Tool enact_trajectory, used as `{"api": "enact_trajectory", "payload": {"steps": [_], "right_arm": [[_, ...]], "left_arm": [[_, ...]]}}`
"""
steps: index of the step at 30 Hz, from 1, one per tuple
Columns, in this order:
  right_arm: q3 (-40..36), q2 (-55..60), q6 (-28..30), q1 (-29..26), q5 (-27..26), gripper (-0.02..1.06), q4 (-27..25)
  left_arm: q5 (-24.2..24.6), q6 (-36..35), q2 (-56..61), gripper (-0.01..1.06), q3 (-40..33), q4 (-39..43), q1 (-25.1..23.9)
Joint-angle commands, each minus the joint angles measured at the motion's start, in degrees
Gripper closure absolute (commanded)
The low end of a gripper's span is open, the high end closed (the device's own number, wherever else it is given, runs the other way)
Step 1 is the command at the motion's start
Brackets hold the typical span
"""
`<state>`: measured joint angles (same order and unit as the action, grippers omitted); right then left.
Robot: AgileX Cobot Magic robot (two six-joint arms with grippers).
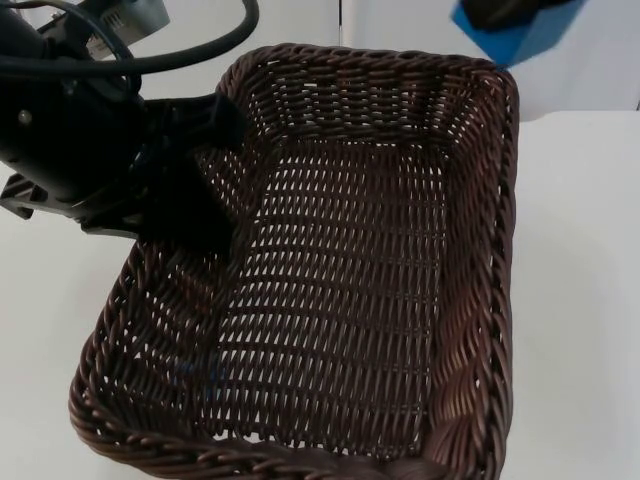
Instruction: Pick up the basket with the left hand and place the largest block into the basket with the right hand.
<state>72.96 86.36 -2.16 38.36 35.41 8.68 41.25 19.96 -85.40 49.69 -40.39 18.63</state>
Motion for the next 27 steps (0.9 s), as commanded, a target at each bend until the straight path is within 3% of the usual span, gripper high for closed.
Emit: {"api": "enact_trajectory", "payload": {"steps": [1, 11, 27], "right_arm": [[0.64, -0.65, 0.27, 1.59, -0.53, 1.05, 0.11], [0.64, -0.65, 0.27, 5.53, -1.44, 1.05, -0.21], [-1.6, 4.15, 0.27, 5.53, -3.97, 1.05, -2.04]], "left_arm": [[0.0, -0.12, 0.82, 1.05, -0.06, -1.01, 0.0], [-0.44, -0.12, 0.82, 1.05, -0.06, -1.01, 0.0], [-1.02, -0.12, 0.82, 1.05, -0.06, -1.01, 0.0]]}}
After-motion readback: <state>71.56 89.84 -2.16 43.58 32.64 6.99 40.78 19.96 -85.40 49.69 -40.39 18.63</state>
